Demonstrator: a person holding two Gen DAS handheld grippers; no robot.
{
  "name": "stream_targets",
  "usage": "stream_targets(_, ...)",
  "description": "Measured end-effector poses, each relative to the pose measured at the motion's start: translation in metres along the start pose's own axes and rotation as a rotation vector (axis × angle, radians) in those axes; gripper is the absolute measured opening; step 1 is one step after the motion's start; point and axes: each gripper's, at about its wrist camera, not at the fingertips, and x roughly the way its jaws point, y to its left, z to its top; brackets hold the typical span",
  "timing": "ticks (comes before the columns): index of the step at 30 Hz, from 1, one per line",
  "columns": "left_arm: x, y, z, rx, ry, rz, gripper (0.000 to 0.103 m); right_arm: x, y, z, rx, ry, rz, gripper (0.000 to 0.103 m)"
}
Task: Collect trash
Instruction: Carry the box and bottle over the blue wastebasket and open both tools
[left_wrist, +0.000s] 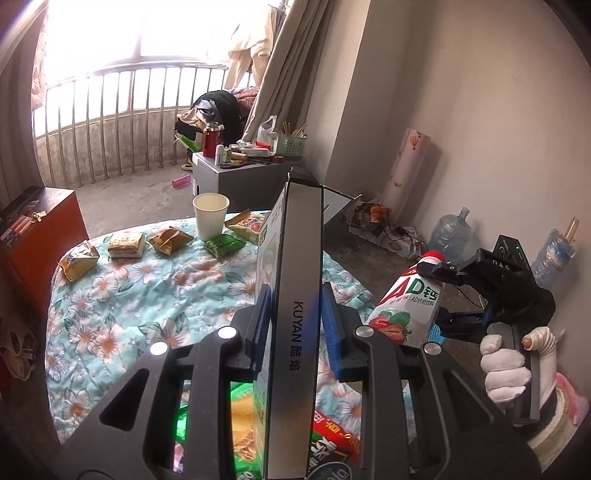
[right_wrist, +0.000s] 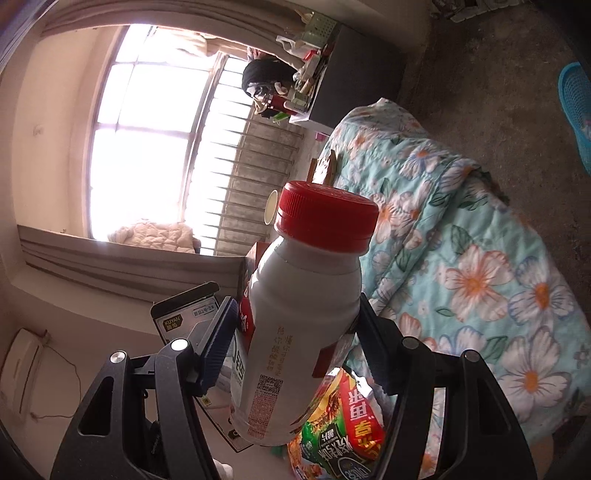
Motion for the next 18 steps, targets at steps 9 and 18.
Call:
stream_targets(9,0.023,-0.072,-0.023,0.08,0.018,-0.017,0.025,-0.066,-0.025,0.008,-0.028,-0.107,-0.084,0.062)
stream_targets(18,0.056,-0.123,-0.036,0.171,0.063,-0.035,0.025,-0.112,-0.059,0.022,0.002,-0.198,-0.127,0.062)
